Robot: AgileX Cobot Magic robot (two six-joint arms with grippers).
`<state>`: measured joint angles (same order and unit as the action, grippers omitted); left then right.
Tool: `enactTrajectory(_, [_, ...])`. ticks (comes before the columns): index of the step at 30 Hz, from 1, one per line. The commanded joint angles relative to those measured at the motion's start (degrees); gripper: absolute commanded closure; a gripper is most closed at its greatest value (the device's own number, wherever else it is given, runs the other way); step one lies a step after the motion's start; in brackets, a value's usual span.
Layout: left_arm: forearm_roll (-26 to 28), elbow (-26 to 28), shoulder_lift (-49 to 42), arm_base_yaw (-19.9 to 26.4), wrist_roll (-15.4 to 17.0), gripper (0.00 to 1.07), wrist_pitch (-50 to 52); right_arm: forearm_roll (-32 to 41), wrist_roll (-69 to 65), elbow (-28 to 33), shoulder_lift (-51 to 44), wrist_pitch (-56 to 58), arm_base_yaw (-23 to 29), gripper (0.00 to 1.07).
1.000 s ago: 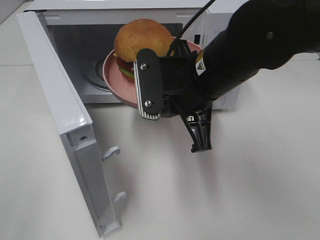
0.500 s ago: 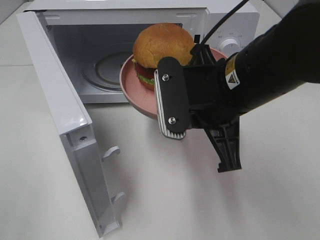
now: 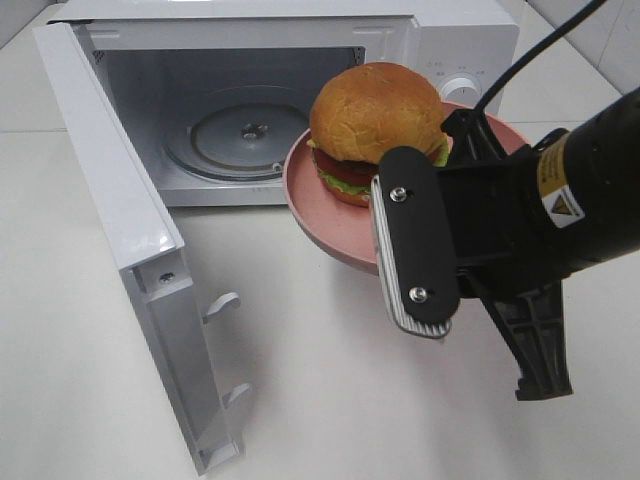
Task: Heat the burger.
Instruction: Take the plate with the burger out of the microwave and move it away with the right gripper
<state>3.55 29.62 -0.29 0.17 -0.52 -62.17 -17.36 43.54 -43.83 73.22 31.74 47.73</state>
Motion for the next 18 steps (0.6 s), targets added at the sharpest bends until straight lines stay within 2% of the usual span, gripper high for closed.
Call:
enactTrajectory(1, [-0.2, 0.0, -0.9, -0.3, 0.1, 0.06, 0.8, -1.8, -0.5, 0.1, -1.9, -1.4, 0.1, 1.07])
enactTrajectory(16, [-0.2, 0.0, -0.9, -0.3, 0.1, 0.06, 0.8, -3.3, -5.2, 7.4, -13.9, 3.9, 0.1, 1.07])
enactTrajectory(18, [-0.2, 0.0, -0.9, -0.3, 0.1, 0.06, 0.8, -5.7, -8.9, 11.1, -15.8, 3.8, -1.0, 1.07])
